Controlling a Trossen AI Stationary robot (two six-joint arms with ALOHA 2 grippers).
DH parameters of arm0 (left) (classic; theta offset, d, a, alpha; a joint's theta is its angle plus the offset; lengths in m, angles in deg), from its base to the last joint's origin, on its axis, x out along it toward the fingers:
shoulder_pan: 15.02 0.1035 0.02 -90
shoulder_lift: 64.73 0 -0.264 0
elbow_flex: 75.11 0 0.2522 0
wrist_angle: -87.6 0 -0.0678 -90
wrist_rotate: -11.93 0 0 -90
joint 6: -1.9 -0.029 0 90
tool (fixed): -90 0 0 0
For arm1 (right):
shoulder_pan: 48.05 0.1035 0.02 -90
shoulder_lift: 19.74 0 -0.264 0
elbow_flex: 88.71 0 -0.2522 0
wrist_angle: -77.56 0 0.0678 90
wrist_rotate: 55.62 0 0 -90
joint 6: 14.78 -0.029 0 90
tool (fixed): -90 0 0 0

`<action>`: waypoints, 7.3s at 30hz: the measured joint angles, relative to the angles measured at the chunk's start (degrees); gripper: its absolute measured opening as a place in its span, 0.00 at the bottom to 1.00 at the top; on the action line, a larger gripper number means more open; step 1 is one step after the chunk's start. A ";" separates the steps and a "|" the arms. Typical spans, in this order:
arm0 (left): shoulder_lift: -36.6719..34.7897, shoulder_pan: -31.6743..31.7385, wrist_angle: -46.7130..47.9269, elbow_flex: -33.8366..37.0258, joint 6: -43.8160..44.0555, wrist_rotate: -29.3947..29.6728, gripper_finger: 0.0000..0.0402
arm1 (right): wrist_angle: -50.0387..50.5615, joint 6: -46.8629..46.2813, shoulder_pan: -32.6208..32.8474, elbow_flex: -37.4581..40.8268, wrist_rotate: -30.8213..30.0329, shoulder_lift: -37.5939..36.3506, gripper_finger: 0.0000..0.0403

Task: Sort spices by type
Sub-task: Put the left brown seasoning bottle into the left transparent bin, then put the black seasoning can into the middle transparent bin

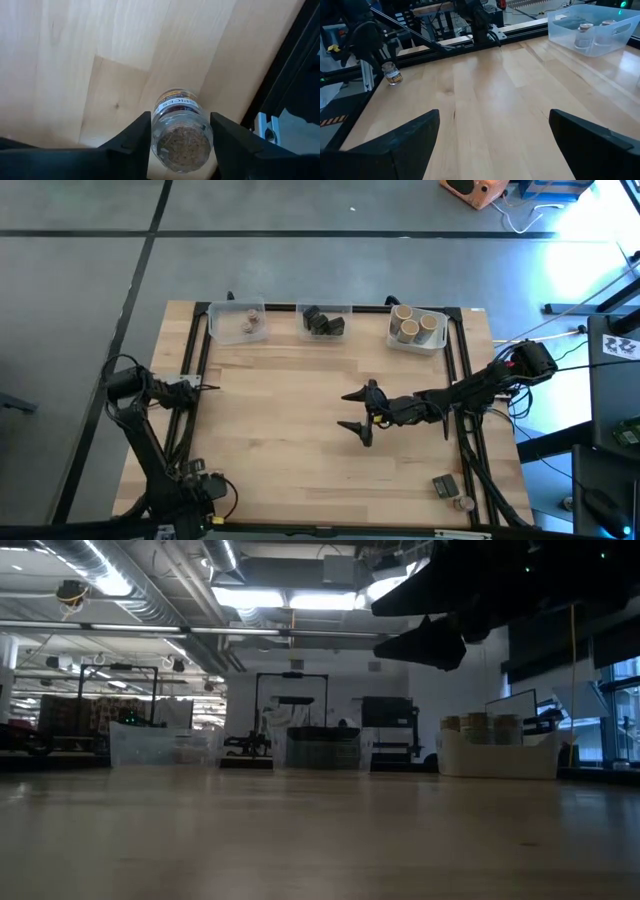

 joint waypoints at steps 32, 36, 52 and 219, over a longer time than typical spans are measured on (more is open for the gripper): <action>-14.53 21.69 17.31 0.04 -19.37 12.37 0.40 | -0.09 6.91 -0.15 0.00 -1.03 -0.02 0.93; -17.86 28.54 20.30 0.04 -24.58 16.69 0.40 | -0.12 10.36 -0.15 0.00 -1.07 -0.02 0.93; -22.64 65.87 20.08 0.02 -52.12 29.52 0.41 | 3.82 24.30 -3.47 0.00 -1.57 -0.04 0.93; -14.80 45.58 -83.87 32.44 -71.18 27.84 0.65 | 94.26 -51.78 27.22 -28.68 15.50 2.19 0.31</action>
